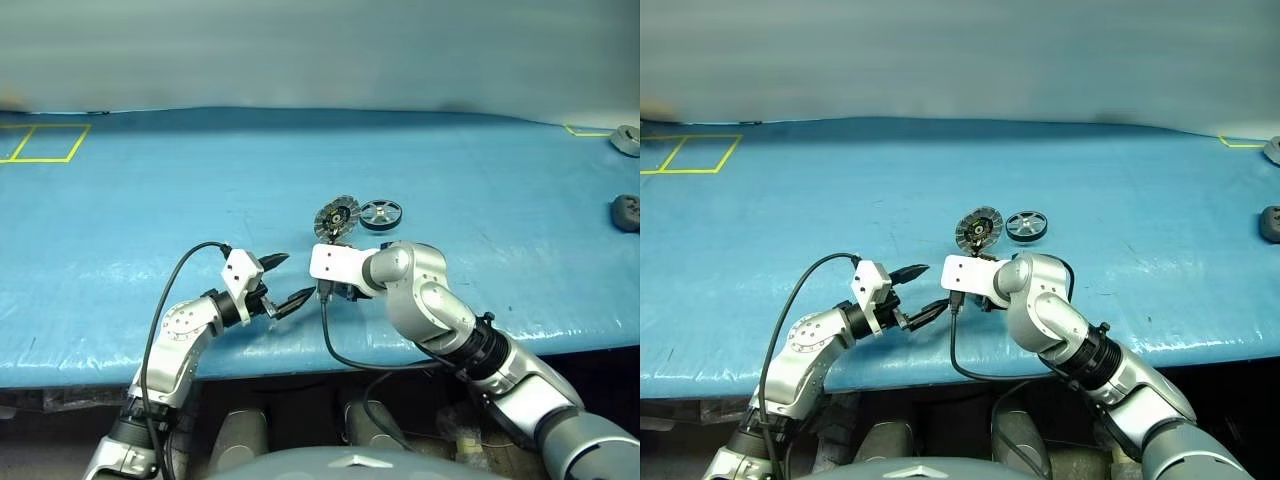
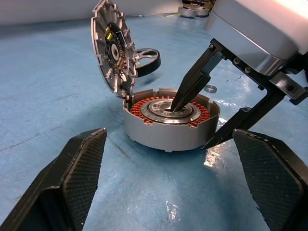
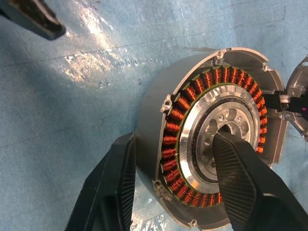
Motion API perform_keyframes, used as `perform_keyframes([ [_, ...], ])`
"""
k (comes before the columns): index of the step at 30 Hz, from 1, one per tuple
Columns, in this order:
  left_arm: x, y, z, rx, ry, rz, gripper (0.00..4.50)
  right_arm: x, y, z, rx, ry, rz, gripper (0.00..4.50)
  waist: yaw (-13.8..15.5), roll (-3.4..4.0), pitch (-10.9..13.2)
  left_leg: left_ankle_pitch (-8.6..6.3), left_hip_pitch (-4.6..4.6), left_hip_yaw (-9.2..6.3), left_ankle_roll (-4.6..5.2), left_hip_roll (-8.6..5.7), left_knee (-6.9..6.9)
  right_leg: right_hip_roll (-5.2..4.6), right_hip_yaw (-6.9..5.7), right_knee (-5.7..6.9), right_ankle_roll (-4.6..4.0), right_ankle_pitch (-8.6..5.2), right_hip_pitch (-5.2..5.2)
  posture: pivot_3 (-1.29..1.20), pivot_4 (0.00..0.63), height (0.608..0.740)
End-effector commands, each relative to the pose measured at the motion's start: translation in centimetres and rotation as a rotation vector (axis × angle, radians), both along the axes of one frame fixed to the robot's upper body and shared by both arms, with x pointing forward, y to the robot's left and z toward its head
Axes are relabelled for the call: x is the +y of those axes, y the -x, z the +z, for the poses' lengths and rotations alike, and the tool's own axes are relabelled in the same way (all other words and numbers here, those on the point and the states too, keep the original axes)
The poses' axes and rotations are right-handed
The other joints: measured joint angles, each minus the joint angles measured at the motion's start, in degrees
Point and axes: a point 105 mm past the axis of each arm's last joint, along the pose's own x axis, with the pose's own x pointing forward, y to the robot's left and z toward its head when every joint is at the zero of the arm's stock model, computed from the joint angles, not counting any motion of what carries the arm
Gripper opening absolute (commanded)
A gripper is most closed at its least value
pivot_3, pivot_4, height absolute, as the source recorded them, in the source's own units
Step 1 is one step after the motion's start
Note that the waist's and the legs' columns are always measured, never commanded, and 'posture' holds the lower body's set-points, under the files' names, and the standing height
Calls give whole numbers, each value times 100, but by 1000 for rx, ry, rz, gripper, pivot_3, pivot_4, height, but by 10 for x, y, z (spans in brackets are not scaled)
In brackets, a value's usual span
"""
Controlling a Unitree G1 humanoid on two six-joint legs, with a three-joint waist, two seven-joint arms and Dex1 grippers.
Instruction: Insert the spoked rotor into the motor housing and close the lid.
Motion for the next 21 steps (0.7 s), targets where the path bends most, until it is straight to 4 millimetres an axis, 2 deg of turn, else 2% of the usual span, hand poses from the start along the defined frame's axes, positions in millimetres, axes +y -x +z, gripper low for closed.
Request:
perform_keyframes([
  [1,1,0,11,-53,12,3,4500,-4,-1,-15,56,19,-28,2972,4,3,2,1,0,0,0,0,0,0,0,0,0,0,0,0,150,740],
  [4,3,1,11,-53,11,7,4500,-1,2,-13,82,-1,-26,3951,17,3,1,2,-11,-6,0,-3,-3,0,-1,0,-1,1,-8,0,150,740],
  [9,3,1,11,-52,11,12,4500,5,8,2,80,-63,5,3951,25,4,2,-1,-22,-11,1,-7,-26,-4,-5,-8,16,10,-22,0,150,740],
  [14,2,3,11,-52,13,8,4500,11,23,16,83,-116,67,3951,38,11,8,-6,-32,-24,1,-7,-46,-3,-15,-8,-9,2,-35,0,150,740],
  [21,2,3,10,-49,10,8,4500,7,30,36,-5,-148,141,3951,39,14,12,-19,-44,-28,3,-9,-48,-6,-22,-12,-13,-3,-41,0,150,740],
])
